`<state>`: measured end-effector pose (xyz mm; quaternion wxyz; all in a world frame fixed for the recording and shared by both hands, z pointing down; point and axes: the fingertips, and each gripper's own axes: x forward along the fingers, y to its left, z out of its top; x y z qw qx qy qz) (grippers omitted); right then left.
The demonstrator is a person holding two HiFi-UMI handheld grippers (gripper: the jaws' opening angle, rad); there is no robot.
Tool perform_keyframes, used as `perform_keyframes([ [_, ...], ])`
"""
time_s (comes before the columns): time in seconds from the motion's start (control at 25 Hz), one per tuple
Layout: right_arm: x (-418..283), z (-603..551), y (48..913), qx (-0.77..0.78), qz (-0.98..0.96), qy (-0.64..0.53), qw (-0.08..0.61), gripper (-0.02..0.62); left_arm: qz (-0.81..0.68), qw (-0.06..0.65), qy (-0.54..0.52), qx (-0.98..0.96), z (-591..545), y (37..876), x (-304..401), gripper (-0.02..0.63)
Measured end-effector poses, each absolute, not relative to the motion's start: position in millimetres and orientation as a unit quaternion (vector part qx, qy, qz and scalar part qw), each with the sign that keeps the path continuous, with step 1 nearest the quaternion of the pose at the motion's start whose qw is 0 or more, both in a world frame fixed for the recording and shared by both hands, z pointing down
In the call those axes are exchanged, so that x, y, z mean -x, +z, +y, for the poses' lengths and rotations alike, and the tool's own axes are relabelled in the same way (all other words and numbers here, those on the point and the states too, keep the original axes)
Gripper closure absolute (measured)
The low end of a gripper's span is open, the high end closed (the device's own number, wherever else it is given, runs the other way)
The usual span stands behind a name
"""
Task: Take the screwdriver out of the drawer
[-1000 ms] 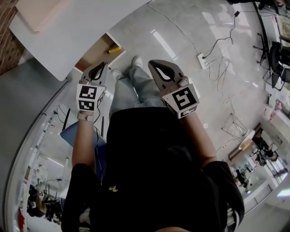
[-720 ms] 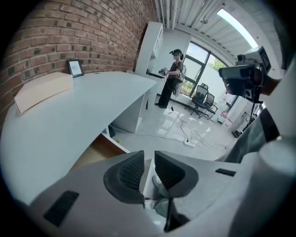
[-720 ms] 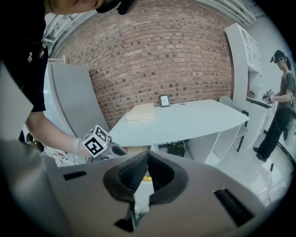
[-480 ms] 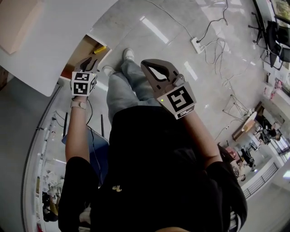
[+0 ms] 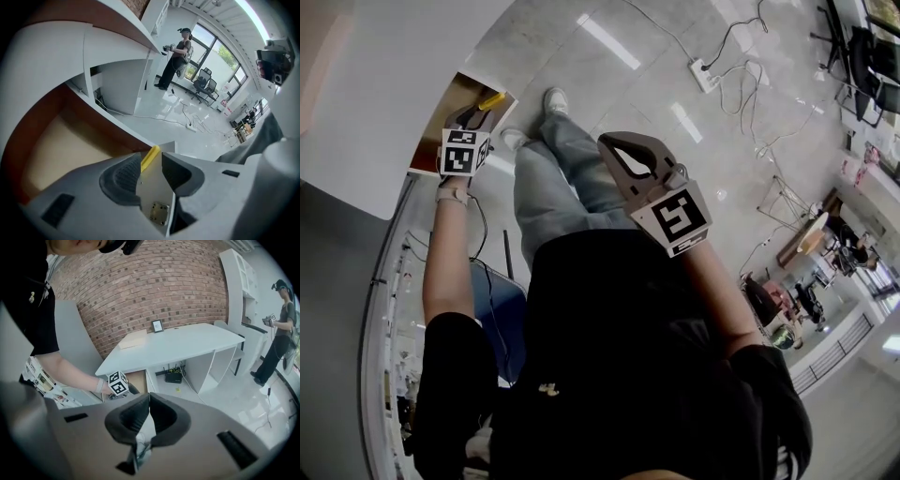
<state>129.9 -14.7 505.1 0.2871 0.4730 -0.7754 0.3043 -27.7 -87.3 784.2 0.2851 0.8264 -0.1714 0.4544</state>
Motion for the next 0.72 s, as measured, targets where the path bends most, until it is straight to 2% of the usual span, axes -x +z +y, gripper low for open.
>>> perform_keyframes([
  [0.72,-137,-8,528,-0.489,-0.750,0.337,0.292,0.584,-0.033,0.232,0.547,-0.803,-80,855,9,0.480],
])
